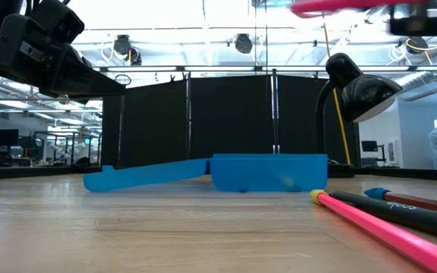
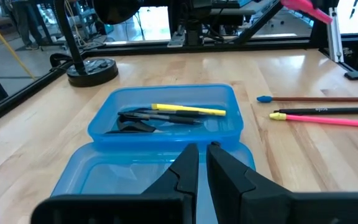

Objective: Pick & place school supplies into a supply box
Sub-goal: Put the pink pen into the blue supply box

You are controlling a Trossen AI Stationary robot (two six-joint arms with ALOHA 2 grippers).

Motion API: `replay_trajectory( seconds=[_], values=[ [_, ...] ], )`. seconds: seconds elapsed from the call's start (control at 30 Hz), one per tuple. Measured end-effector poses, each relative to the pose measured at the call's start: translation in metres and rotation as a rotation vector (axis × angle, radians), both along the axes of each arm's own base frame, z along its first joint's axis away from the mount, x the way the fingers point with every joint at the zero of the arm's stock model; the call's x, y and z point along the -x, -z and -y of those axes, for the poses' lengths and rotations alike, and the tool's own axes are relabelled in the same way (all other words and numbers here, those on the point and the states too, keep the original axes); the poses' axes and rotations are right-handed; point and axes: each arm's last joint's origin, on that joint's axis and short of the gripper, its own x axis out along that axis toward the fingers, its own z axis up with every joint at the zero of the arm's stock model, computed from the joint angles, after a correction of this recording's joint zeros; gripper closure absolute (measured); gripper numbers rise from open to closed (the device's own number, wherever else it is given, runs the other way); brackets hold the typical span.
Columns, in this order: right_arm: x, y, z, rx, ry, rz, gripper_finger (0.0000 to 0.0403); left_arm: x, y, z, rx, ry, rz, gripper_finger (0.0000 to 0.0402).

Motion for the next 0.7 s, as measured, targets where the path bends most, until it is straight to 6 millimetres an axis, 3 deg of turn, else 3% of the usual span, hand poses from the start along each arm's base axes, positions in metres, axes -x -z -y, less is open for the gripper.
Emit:
replay_trajectory(
  seconds=[0.27, 0.5, 0.7],
  values=[
    [-0.034, -0.014, 0.043, -0.033, 0.104, 0.146, 0.0384, 0.001, 0.003, 0.000, 0.032, -0.010, -0.027, 0.0364],
    [-0.038, -0.029, 0.077, -0.084, 0.184, 0.181, 0.0384, 0.001, 0.004, 0.000, 0.038, -0.011, -0.031, 0.0364],
    [-0.036, -0.057, 0.100, -0.045, 0.192, 0.087, 0.0384, 0.001, 0.005, 0.000, 0.045, -0.015, -0.043, 0.0364]
  ],
)
